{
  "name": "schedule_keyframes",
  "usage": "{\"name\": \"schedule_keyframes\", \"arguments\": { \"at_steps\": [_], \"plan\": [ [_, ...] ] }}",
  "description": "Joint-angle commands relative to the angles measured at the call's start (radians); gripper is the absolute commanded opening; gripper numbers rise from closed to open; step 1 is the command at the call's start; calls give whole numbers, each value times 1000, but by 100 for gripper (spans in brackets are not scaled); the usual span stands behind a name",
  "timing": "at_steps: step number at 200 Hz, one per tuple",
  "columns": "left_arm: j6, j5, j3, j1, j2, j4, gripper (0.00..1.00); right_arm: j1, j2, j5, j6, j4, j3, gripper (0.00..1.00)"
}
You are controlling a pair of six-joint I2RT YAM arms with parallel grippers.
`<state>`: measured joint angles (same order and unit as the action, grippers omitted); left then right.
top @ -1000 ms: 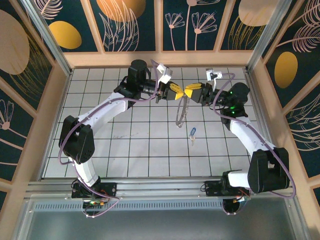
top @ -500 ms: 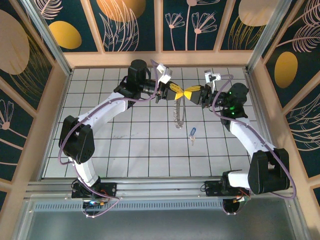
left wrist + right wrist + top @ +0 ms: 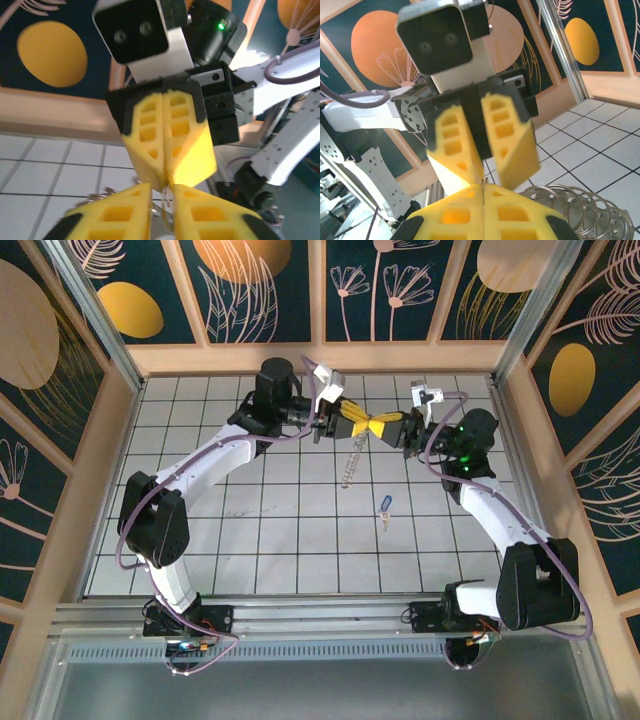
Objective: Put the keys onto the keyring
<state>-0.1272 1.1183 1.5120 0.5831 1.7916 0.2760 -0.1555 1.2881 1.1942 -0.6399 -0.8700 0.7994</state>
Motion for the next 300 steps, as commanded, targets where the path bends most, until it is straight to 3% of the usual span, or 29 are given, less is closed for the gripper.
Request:
{"name": "schedule_keyframes", "arguments": {
  "at_steps": [1, 25, 52, 90, 139, 201, 300],
  "plan": [
    [-125, -130, -49, -4, -59, 205, 29, 26, 5, -33, -79, -187, -18, 0],
    [-238, -229, -127, -7, -109, 361, 39, 35, 23, -65, -137, -304, -27, 0],
    [-306, -300, -151, -8, -124, 401, 43, 38, 41, -116, -207, -456, -44, 0],
    [-410, -303, -169, -7, -113, 487, 45, 36, 77, -214, -304, -669, -60, 0],
    [-549, -308, -202, -7, -89, 647, 46, 15, 113, -296, -358, -819, -37, 0],
    [-730, -272, -192, -7, -26, 811, 44, -45, 162, -334, -342, -856, 16, 0],
    [-796, -242, -192, 0, -9, 875, 38, -57, 183, -354, -358, -858, 58, 0]
  ]
}}
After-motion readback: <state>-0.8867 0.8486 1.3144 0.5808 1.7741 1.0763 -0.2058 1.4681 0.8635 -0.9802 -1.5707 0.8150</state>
